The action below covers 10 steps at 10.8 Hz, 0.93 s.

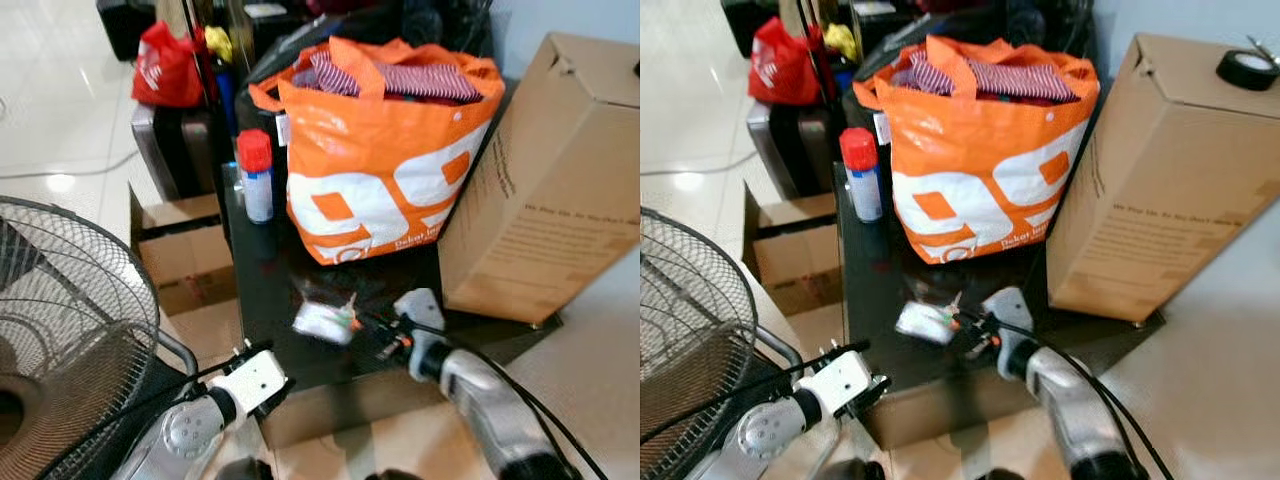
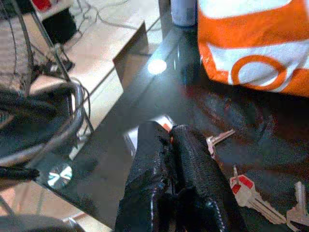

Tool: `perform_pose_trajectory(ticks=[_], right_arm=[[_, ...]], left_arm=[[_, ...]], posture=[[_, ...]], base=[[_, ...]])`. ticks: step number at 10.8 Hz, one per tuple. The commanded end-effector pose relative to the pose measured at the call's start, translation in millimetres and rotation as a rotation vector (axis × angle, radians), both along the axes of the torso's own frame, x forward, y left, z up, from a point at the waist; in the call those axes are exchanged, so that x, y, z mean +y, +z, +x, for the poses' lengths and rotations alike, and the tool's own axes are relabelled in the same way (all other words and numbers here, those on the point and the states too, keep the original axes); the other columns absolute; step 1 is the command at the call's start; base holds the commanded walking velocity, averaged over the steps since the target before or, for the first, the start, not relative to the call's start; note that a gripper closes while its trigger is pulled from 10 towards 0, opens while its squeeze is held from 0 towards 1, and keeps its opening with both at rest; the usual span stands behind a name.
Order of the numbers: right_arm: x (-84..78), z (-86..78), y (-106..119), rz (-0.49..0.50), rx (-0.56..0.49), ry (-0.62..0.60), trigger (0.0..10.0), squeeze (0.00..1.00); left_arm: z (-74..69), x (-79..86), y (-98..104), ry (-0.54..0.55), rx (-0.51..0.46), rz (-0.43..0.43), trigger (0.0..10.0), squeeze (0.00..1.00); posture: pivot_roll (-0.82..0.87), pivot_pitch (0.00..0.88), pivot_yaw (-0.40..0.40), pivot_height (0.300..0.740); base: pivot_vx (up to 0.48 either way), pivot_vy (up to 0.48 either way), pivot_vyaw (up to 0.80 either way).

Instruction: Hang keys on a hook

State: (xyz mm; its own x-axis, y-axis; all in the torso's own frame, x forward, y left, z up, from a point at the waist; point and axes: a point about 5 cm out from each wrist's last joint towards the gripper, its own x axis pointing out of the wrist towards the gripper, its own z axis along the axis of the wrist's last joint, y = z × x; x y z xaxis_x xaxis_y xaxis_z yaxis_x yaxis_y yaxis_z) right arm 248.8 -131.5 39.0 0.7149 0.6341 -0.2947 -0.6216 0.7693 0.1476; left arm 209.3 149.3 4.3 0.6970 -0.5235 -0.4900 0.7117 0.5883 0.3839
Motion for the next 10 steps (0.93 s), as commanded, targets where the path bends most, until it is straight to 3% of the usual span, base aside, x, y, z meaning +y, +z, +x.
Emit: perform_pose_trajectory(ticks=[1,5,10], right_arm=[[-7.8,1.3,8,0.018,-0.013,-0.052,0.0,0.00],[1.8,2.0,0,-0.038,0.044,-0.076,0.0,0.00],[7.5,5.7,12,0.080,0.041,-0.091,0.0,0.00]], left_arm=[[2.0,0.4,1,0.004,-0.015,-0.010,10.0,0.00],[5.8,-0.6,0,-0.011,-0.031,-0.012,10.0,0.00],[7.4,-2.4,1,0.005,-0.063,-0.028,10.0,0.00]], posture=[[-0.07,0.009,0.008,0.740],[-0.07,0.005,0.011,0.740],[-0.07,0.003,0.001,0.740]], base=[[0.000,0.000,0.00],[0.000,0.000,0.00],[0.000,0.000,0.00]])
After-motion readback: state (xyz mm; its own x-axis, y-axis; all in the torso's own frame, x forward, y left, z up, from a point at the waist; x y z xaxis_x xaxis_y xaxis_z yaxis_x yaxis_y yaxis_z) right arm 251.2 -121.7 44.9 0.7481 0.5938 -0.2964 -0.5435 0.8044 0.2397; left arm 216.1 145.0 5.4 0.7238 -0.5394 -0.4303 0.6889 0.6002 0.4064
